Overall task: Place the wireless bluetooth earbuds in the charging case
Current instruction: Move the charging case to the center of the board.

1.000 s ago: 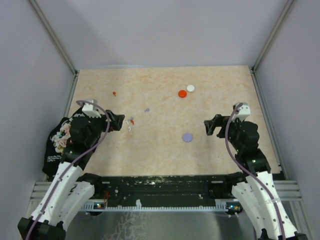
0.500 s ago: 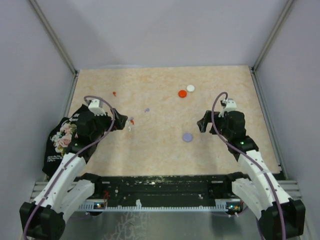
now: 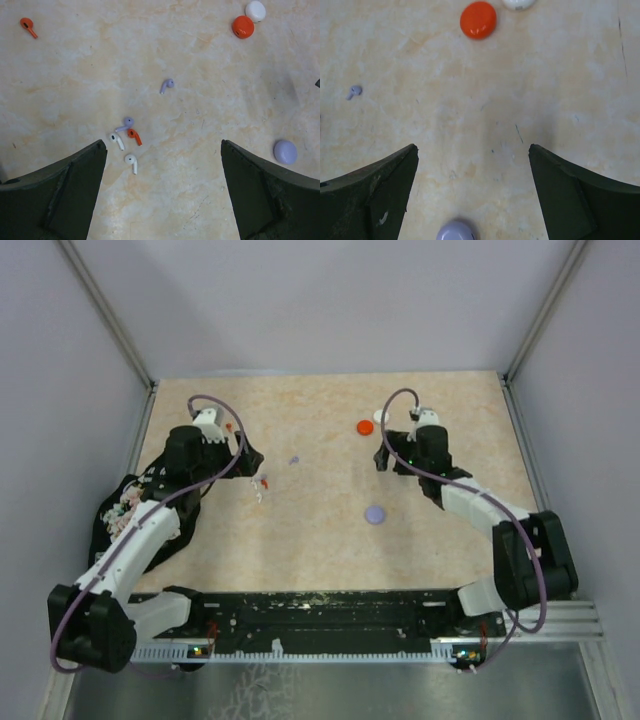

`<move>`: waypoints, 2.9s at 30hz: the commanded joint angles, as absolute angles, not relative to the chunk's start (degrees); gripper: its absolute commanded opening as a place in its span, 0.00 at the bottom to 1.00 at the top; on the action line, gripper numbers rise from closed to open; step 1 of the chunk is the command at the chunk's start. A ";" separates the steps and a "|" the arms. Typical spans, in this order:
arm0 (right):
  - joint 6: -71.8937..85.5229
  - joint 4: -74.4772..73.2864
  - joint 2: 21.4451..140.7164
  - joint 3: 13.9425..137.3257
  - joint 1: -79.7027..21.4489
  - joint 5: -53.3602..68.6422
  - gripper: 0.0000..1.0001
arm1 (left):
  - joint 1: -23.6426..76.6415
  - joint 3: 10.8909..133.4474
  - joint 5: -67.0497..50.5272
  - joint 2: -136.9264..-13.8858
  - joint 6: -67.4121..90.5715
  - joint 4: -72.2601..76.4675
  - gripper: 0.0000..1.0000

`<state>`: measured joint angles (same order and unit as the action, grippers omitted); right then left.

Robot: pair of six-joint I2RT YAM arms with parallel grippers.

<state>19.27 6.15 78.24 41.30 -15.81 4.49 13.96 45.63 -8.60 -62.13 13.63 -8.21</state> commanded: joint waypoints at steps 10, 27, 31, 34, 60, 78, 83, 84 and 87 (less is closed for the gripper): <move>16.96 9.66 108.15 73.30 -22.79 -14.09 0.88 | 13.35 50.81 -12.25 -69.64 15.67 -12.01 1.00; 22.94 -3.41 129.29 96.20 -26.27 -28.51 0.68 | 13.36 50.80 -17.20 -73.68 14.91 -13.12 1.00; 23.30 -6.01 130.47 97.24 -26.48 -29.08 0.63 | 13.36 51.04 -18.07 -73.91 14.92 -13.00 1.00; 22.63 -6.96 130.62 96.56 -26.62 -28.52 0.50 | 13.36 50.96 -18.63 -73.46 15.02 -13.09 1.00; 11.30 -8.90 96.86 57.00 -44.63 -6.76 0.60 | 14.67 43.45 -30.99 -67.15 19.02 -12.39 0.97; 12.15 -7.28 91.71 53.15 -44.65 -6.13 0.66 | 15.12 43.44 -33.04 -68.29 20.78 -11.78 0.97; 12.63 -6.06 94.13 53.91 -44.65 -6.07 0.63 | 15.12 43.55 -34.27 -69.29 21.98 -10.65 0.97; 12.85 -5.26 95.13 53.72 -44.70 -6.13 0.63 | 15.12 43.49 -34.49 -69.40 22.20 -10.64 0.97; 13.26 -3.58 96.92 53.44 -44.74 -7.07 0.61 | 15.17 43.41 -34.80 -69.59 22.42 -10.34 0.95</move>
<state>13.08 -7.75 94.83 52.62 -44.75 -6.72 14.85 42.57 -32.82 -69.21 21.52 -12.38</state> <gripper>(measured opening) 0.622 0.957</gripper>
